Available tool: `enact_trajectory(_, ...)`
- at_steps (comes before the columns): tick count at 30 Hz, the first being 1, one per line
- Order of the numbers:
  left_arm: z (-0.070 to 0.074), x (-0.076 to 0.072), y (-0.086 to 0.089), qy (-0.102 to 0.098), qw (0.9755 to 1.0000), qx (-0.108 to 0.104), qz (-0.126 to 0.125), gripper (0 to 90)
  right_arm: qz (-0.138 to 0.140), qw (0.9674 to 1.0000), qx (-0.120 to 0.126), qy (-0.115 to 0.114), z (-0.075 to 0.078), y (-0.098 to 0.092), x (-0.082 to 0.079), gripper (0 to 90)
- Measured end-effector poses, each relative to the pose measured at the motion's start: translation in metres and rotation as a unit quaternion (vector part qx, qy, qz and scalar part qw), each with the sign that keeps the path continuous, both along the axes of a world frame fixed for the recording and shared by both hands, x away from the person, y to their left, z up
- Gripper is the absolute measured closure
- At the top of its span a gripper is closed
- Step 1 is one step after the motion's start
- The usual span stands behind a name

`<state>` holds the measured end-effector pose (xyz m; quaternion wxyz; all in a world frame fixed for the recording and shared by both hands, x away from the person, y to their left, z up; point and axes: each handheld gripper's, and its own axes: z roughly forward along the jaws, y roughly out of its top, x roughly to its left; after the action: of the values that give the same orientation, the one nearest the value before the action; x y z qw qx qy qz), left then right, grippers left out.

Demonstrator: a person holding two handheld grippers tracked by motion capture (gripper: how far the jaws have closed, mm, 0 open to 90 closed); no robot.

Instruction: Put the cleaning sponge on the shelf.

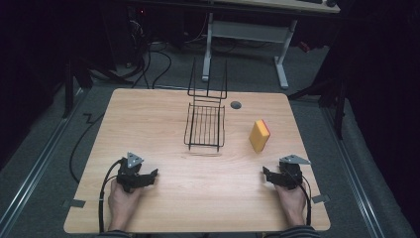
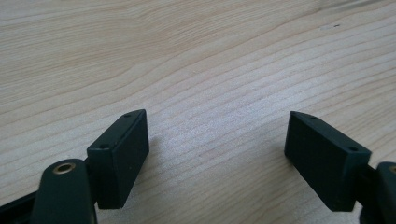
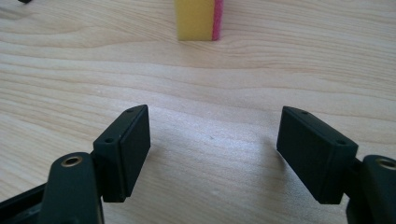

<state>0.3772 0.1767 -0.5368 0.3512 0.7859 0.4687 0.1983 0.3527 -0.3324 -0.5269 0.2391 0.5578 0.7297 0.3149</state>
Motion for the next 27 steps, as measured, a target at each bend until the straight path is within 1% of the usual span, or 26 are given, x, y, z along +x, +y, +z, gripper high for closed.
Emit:
enact_trajectory(2,0.000,0.000,0.000,0.000,1.0000,0.000,0.000,22.4,0.000,1.0000,0.001,0.000,0.001,0.000,-0.001,27.0)
enact_trajectory(3,0.000,0.000,0.000,0.000,1.0000,0.000,0.000,22.4,0.002,1.0000,0.007,0.000,0.003,0.000,-0.003,27.4)
enact_trajectory(7,0.000,0.000,0.000,0.000,1.0000,0.000,0.000,22.4,0.000,0.9999,0.015,-0.002,0.006,-0.002,-0.005,28.0)
enact_trajectory(8,0.000,0.000,0.000,0.000,1.0000,0.000,0.000,22.4,0.004,0.9999,0.015,-0.008,0.008,-0.003,-0.006,28.2)
enact_trajectory(11,0.000,0.000,0.000,0.000,1.0000,0.000,0.000,22.3,0.004,0.9998,0.016,-0.007,0.008,-0.002,-0.008,28.2)
enact_trajectory(14,0.000,0.000,0.000,0.000,1.0000,0.000,0.000,22.3,0.010,0.9998,0.013,-0.005,0.009,0.000,-0.009,28.4)
enact_trajectory(17,0.000,0.000,0.000,0.000,1.0000,0.000,0.000,22.3,0.013,0.9997,0.016,-0.011,0.011,0.002,-0.010,28.6)
enact_trajectory(18,0.000,0.000,0.000,0.000,1.0000,0.000,0.000,22.3,0.011,0.9996,0.021,-0.014,0.013,0.003,-0.012,28.6)
enact_trajectory(23,0.000,0.000,0.000,0.000,1.0000,0.000,0.000,22.3,0.016,0.9994,0.024,-0.017,0.018,0.006,-0.014,28.5)
enact_trajectory(27,0.000,0.000,0.000,0.000,1.0000,0.000,0.000,22.3,0.022,0.9990,0.027,-0.027,0.026,0.011,-0.013,28.5)
